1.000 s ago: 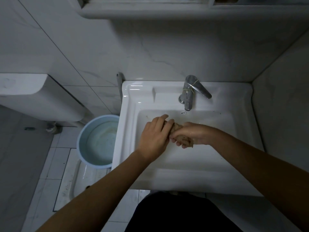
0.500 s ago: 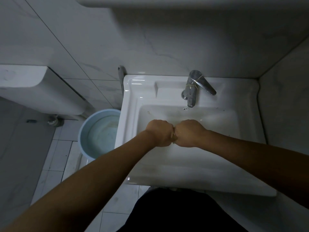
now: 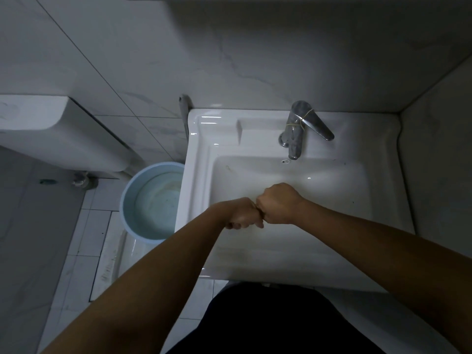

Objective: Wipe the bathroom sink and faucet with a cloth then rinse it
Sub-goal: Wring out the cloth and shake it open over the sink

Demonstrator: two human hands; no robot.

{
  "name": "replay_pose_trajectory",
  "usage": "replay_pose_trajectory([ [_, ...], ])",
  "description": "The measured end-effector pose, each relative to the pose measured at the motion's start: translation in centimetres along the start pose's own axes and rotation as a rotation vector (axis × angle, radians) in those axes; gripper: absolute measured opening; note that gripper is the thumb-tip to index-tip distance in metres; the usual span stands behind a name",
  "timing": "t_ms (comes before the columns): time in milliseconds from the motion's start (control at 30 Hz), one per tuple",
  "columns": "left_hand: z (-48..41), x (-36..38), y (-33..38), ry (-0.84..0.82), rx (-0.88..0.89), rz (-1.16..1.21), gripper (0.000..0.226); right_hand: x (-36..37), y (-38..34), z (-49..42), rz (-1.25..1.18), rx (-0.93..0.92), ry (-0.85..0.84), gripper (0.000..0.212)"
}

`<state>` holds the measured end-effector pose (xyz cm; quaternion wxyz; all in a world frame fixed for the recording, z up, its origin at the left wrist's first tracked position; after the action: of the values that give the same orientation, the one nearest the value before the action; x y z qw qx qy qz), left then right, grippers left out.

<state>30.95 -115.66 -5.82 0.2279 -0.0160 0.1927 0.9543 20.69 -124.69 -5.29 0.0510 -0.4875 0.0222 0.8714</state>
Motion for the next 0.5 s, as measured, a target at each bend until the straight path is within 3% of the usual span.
replay_pose_trajectory([
  [100,-0.6,0.6,-0.3,0.066,0.028,0.039,0.02,0.3,-0.2,-0.2,0.001,0.03,0.01,0.018],
  [167,-1.5,1.0,-0.6,0.308,0.109,-0.027,0.021,0.0,-0.3,-0.7,-0.064,0.134,-0.001,0.017],
  [267,-1.0,1.6,-1.5,0.701,0.247,-0.086,0.03,-0.2,0.4,-0.6,-0.389,0.339,0.006,0.016],
  [333,-0.1,2.1,-2.3,0.85,0.375,0.008,0.028,0.4,0.6,0.7,-0.695,0.373,0.01,0.026],
  [433,1.2,2.8,-2.6,0.779,0.425,0.361,0.034,1.1,-0.6,3.2,-1.101,0.331,0.143,0.047],
  [500,1.9,3.5,-2.4,0.646,0.432,0.581,0.035,1.8,-1.5,4.3,-1.194,0.331,0.257,0.047],
])
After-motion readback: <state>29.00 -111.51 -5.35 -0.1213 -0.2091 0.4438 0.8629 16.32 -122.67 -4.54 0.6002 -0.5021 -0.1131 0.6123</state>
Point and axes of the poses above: each hand's wrist, its own z-axis away from the middle knuckle, its own x-axis out of the palm, y = z × x, the point moved 1 cm from there along -z, towards the middle knuckle, and after that the axes turned 5 degrees about -y, right-handed, at the moved point
